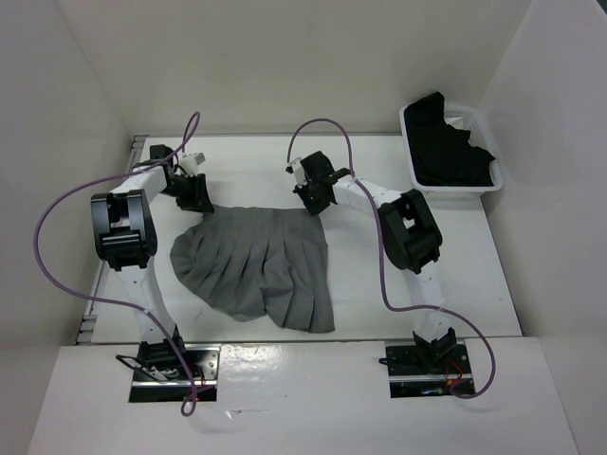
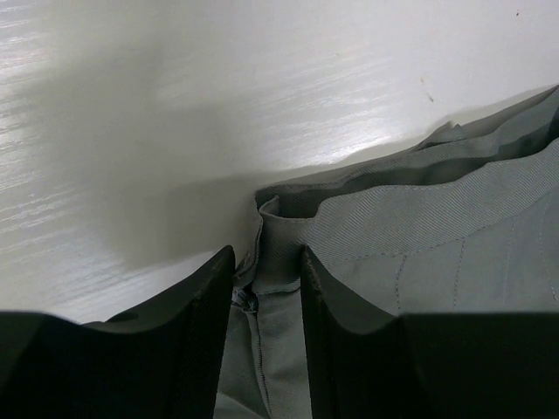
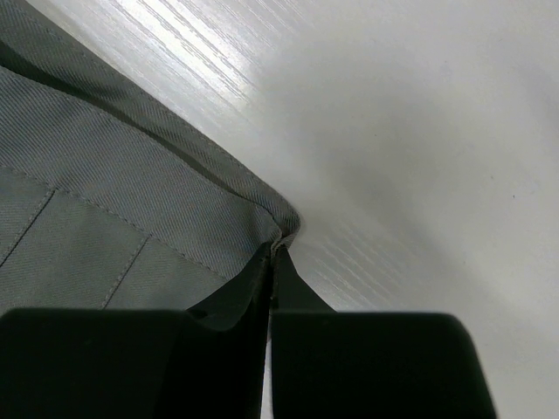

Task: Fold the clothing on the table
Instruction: Flatten the skirt out

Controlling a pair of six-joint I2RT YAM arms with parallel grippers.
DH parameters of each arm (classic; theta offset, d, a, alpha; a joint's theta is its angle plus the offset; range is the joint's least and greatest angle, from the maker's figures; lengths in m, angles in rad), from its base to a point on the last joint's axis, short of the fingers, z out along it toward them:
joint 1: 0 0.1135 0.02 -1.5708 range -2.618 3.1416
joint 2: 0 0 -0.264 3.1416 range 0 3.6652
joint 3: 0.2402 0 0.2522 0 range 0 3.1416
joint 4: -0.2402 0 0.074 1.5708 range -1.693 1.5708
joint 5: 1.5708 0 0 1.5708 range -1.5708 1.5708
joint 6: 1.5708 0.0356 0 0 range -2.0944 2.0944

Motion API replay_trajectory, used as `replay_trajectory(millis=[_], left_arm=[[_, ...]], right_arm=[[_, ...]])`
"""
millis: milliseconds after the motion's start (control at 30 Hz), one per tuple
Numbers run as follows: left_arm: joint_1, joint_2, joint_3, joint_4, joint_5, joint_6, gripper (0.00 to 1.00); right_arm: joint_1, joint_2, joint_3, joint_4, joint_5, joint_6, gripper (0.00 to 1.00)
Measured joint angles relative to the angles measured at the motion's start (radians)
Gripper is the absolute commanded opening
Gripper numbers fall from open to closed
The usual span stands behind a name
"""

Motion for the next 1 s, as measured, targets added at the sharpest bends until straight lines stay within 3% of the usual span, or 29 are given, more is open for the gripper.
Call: replay_trajectory(millis=[567,833,1000], left_arm=[[-0.027,0.031,0.003,0.001,0.144,0.086,0.00],[-0.031,0.024,0.003,-0.003,0.143,0.090,0.00],[-0.031,-0.078,0.003,-0.033,0.132,0.099,0.00]], right_arm=[[0.000,-0.019,-0.034,0.003,0.000,0.000,0.00],[0.000,-0.026,-0.037,0.000,0.005,0.000,0.00],[-0.015,-0.095,-0.039,-0.024,0.006,0.000,0.00]])
